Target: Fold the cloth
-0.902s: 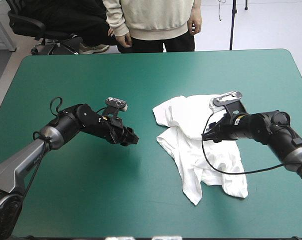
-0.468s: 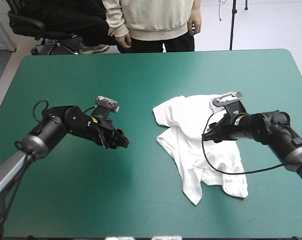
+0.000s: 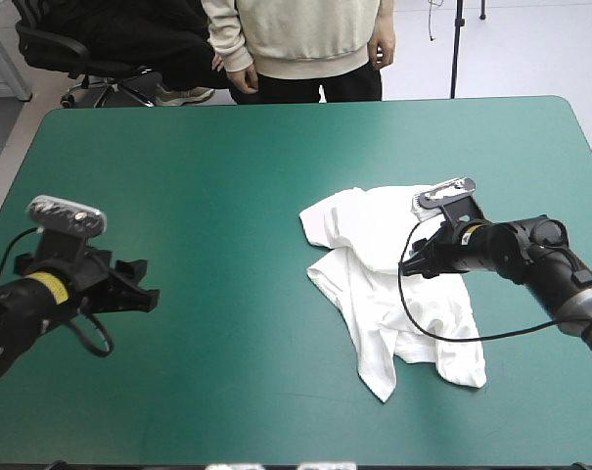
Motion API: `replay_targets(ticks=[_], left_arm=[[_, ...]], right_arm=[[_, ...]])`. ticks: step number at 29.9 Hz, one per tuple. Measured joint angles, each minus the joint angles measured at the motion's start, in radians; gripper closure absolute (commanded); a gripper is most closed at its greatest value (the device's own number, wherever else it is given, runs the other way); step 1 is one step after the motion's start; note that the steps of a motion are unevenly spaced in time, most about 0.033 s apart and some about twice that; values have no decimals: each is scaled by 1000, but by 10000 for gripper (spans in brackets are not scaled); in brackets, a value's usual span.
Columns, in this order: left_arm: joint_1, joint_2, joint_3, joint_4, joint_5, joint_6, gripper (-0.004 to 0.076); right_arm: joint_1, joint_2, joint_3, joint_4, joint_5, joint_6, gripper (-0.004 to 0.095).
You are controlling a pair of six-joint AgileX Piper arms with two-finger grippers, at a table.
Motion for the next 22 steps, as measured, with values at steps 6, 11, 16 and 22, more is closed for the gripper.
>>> replay_targets(ticks=[6, 11, 16, 22], left_arm=[[0, -275, 205, 121, 9, -133, 348], [0, -464, 351, 131, -28, -216, 348], [0, -544, 406, 131, -36, -238, 348], [0, -546, 408, 130, -39, -240, 348]], right_arm=[[0, 5, 0, -1, -2, 0, 345], [0, 68, -2, -1, -2, 0, 344], [0, 176, -38, -1, -25, 4, 343], [0, 341, -120, -1, -34, 5, 339]])
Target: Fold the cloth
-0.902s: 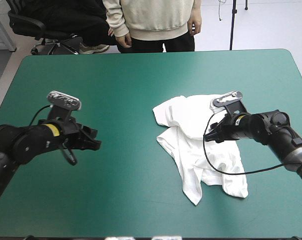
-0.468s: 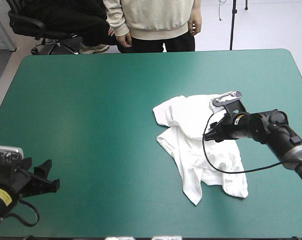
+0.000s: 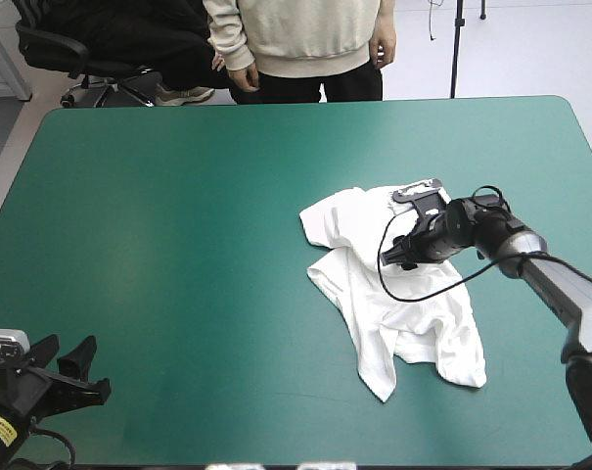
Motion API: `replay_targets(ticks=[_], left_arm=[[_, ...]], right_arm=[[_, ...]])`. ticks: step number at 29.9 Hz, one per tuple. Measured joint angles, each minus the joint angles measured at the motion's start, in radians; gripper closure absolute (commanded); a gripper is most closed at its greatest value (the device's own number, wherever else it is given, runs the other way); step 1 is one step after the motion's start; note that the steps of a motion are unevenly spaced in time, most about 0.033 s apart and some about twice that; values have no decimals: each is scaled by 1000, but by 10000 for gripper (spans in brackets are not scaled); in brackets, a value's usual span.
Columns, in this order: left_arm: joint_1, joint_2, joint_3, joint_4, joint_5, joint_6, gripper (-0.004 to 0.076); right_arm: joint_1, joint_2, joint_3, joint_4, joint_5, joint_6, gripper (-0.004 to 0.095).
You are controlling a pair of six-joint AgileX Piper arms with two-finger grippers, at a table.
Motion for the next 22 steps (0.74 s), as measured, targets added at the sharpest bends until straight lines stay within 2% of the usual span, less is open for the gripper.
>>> replay_targets(ticks=[2, 3, 5, 6, 8, 17, 22], left_arm=[[0, 0, 0, -4, 0, 0, 348], [0, 0, 0, -8, 0, 0, 348], [0, 0, 0, -19, 0, 0, 348], [0, 0, 0, -20, 0, 0, 348], [0, 0, 0, -22, 0, 0, 348], [0, 0, 0, -8, -33, 0, 348], [0, 0, 0, 0, -67, 0, 348]], right_arm=[[0, 51, -23, 1, 3, 0, 368], [0, 68, -31, 2, 6, 0, 429], [0, 100, -45, 11, 14, 0, 599], [0, 107, -50, 16, 17, -1, 743], [1, 112, -56, 30, 23, -9, 930], [16, 119, -77, 127, 41, -169, 915], [118, 130, -125, 171, 68, -219, 915]])
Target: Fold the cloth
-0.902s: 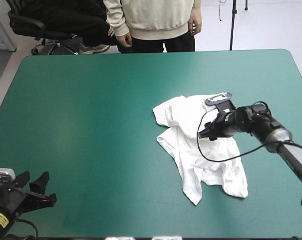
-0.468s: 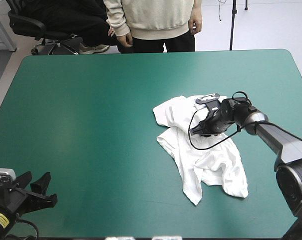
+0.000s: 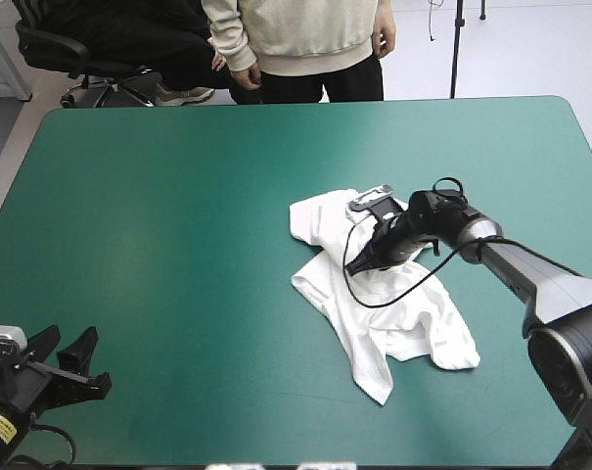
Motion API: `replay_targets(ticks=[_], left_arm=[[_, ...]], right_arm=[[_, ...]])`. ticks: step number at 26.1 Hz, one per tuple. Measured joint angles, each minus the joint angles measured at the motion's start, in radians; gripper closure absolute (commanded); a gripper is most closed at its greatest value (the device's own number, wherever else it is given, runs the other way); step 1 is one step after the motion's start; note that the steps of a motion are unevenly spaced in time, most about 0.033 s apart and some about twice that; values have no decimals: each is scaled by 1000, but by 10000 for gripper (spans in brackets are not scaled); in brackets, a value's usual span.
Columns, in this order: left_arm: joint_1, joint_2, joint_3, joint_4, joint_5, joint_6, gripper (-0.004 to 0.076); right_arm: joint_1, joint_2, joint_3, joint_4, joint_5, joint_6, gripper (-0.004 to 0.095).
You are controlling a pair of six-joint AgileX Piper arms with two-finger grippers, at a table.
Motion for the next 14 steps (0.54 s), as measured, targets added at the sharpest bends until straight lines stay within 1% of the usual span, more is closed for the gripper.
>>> replay_targets(ticks=[9, 14], left_arm=[[0, 0, 0, 7, -9, 0, 348], [0, 0, 0, 7, -12, 0, 348]], right_arm=[[241, 36, -161, 35, 25, -6, 916], [396, 144, -309, 38, 58, -7, 915]])
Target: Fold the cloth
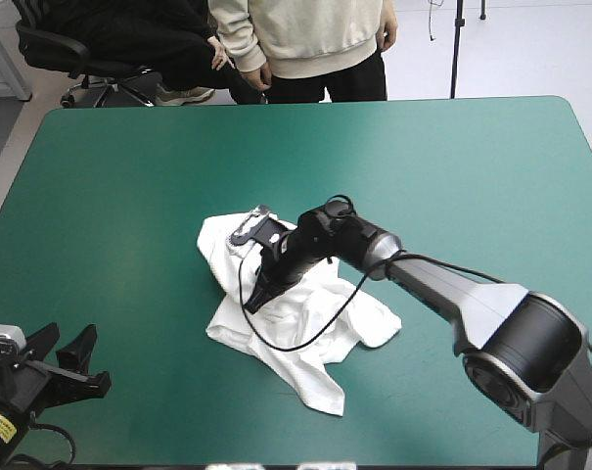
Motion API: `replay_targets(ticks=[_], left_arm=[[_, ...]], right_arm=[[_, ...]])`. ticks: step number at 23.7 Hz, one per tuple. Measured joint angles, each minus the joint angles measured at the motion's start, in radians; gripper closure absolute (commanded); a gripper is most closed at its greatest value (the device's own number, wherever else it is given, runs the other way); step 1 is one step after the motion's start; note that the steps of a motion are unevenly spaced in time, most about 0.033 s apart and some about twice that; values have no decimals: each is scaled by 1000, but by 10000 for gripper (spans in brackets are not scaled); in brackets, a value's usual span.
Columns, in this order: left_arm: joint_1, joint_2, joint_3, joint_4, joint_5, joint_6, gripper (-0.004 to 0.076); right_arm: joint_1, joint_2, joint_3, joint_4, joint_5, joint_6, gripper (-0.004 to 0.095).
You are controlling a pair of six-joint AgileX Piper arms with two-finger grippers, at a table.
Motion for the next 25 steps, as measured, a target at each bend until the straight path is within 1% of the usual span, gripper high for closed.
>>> replay_targets(ticks=[4, 5, 7, 8, 10, 12, 16, 18, 21, 23, 25], left_arm=[[0, 0, 0, 0, 0, 0, 348], [0, 0, 0, 1, 0, 0, 348], [0, 0, 0, 23, 12, 0, 348], [0, 0, 0, 37, 29, 0, 348], [0, 0, 0, 47, 56, 0, 348], [0, 0, 0, 48, 65, -6, 348], [0, 11, 0, 49, 70, -83, 337], [0, 32, 0, 49, 77, -160, 319], [0, 92, 0, 52, 70, -267, 315], [0, 152, 0, 90, 37, -339, 315], [-1, 235, -1, 205, 8, -427, 315]], right_arm=[[105, 89, -130, -2, 45, -18, 914], [123, 99, -157, -4, 59, -18, 894], [139, 102, -190, -7, 87, -2, 743], [137, 102, -196, -12, 103, 3, 592], [123, 102, -203, -23, 136, 15, 344], [112, 102, -204, -27, 168, 28, 270], [82, 81, -205, -36, 247, 37, 293], [57, 38, -205, -39, 294, 45, 305], [-1, -57, -205, -55, 376, 63, 304], [-46, -142, -207, -90, 418, 81, 304], [-92, -233, -207, -168, 436, 122, 304]])
